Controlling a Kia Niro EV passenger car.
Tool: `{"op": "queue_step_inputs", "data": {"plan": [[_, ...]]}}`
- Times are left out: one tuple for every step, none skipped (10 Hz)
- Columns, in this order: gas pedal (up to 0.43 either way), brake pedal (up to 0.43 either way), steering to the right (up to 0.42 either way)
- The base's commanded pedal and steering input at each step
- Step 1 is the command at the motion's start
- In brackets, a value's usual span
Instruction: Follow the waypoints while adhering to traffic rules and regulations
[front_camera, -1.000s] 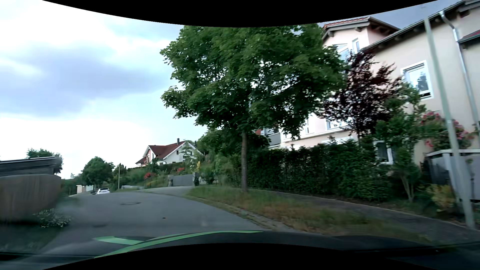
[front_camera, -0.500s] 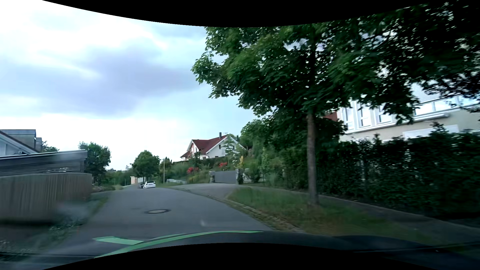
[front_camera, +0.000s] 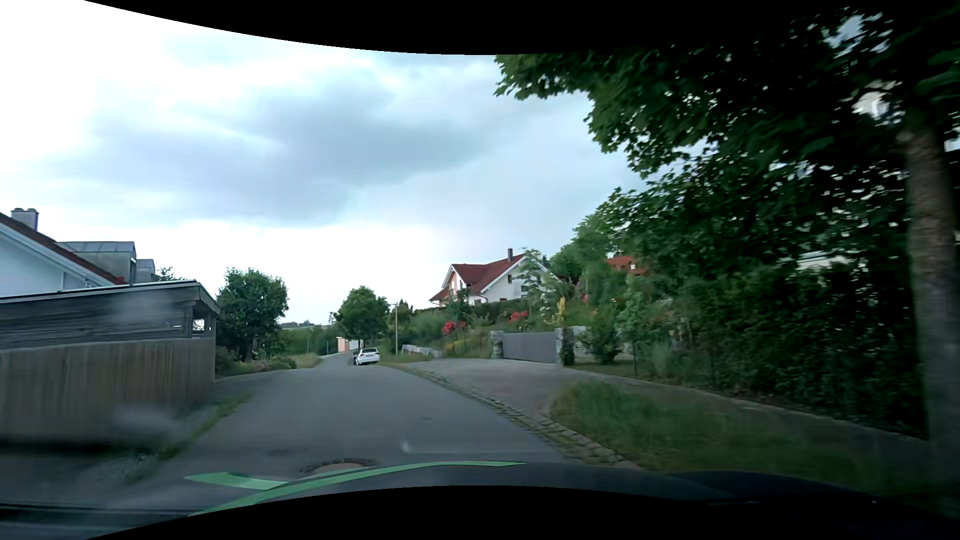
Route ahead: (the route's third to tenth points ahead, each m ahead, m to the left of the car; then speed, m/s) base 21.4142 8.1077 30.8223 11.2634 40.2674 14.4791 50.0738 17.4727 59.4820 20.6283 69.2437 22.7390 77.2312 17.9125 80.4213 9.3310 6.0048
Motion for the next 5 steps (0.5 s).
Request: {"op": "queue_step_inputs", "data": {"plan": [[0.169,0.000,-0.210],[0.169,0.000,-0.199],[0.169,0.000,-0.187],[0.169,0.000,-0.174],[0.169,0.000,-0.161]]}}
